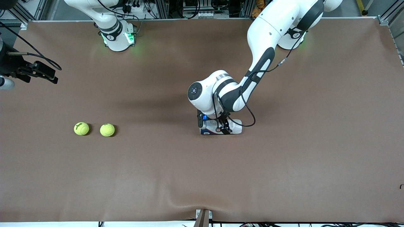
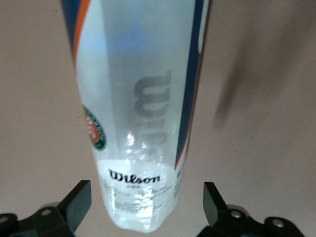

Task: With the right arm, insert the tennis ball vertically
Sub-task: 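Lift the tube with the left gripper and stand it upright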

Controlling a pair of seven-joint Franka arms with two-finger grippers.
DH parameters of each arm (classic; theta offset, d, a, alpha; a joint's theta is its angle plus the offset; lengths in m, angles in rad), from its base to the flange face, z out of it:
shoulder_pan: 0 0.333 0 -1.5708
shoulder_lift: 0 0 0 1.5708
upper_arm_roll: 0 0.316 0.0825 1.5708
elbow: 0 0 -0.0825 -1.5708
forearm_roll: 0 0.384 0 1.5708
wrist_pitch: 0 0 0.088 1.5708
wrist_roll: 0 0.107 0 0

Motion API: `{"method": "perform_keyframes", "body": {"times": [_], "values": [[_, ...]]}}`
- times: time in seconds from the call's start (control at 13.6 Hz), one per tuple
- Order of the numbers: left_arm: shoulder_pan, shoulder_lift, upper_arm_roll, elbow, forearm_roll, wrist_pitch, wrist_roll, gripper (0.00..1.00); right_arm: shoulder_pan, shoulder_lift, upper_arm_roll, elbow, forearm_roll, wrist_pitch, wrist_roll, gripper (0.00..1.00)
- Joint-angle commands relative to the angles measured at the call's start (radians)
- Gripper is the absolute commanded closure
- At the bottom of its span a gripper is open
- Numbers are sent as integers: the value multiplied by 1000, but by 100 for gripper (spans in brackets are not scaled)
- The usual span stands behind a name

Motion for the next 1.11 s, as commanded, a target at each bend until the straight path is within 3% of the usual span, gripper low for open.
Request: {"method": "perform_keyframes", "body": {"times": [0.0, 0.52, 1.03], "values": [[-13, 21, 3, 23, 29, -4, -23, 0, -6, 7, 1, 17, 3, -9, -12, 0], [-15, 63, 3, 23, 113, -4, -20, 0, -4, 7, 1, 17, 3, -9, -12, 0], [-6, 64, 3, 16, 125, -4, -34, 0, -4, 7, 1, 17, 3, -9, -12, 0]]}}
